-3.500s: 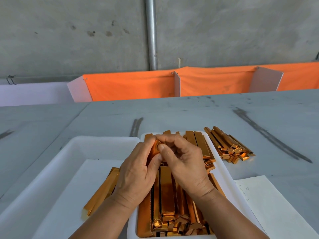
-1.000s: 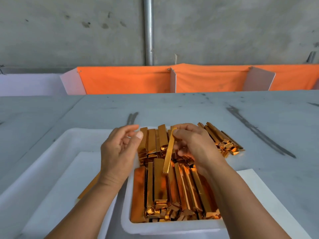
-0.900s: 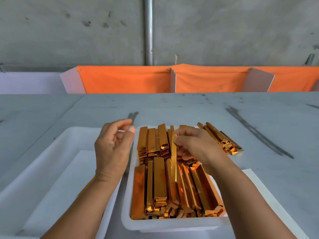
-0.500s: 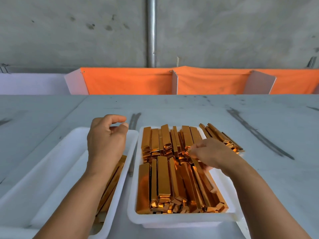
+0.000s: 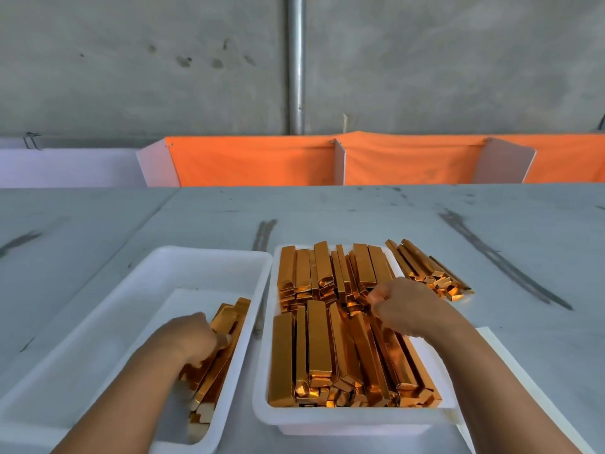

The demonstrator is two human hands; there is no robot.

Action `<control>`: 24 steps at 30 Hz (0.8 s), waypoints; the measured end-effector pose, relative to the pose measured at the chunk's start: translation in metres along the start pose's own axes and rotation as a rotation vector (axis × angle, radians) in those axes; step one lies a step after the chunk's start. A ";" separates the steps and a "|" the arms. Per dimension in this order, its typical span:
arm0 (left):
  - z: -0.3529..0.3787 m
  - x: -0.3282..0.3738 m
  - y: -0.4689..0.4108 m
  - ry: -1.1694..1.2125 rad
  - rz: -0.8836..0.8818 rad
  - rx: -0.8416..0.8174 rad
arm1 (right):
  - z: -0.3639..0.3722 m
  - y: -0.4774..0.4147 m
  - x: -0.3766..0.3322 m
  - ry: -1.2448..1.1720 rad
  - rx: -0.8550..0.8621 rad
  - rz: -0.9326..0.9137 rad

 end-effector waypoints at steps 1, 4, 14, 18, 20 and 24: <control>0.002 0.002 -0.002 -0.023 0.004 0.001 | -0.001 0.000 0.000 -0.004 0.010 -0.005; -0.001 0.010 -0.004 -0.040 0.039 0.063 | -0.003 0.001 0.000 -0.012 0.029 -0.013; -0.023 -0.002 -0.005 0.085 -0.025 0.280 | -0.008 -0.001 -0.008 -0.043 0.102 -0.054; -0.043 -0.010 0.002 0.260 0.012 0.459 | -0.008 -0.001 -0.016 -0.058 0.123 -0.077; -0.060 -0.009 0.013 0.476 0.116 0.574 | -0.011 0.000 -0.022 -0.076 0.152 -0.105; -0.078 0.015 0.031 0.922 0.392 0.454 | -0.017 0.002 -0.041 -0.255 0.186 -0.216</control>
Point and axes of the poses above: each hand's wrist, its own y-axis away from the middle knuckle, its own z-axis out of the palm, x = y × z, the point moved 9 cm from there along -y, towards the middle knuckle, and after that the axes turned 8 degrees about -x, right-handed, at the moved point
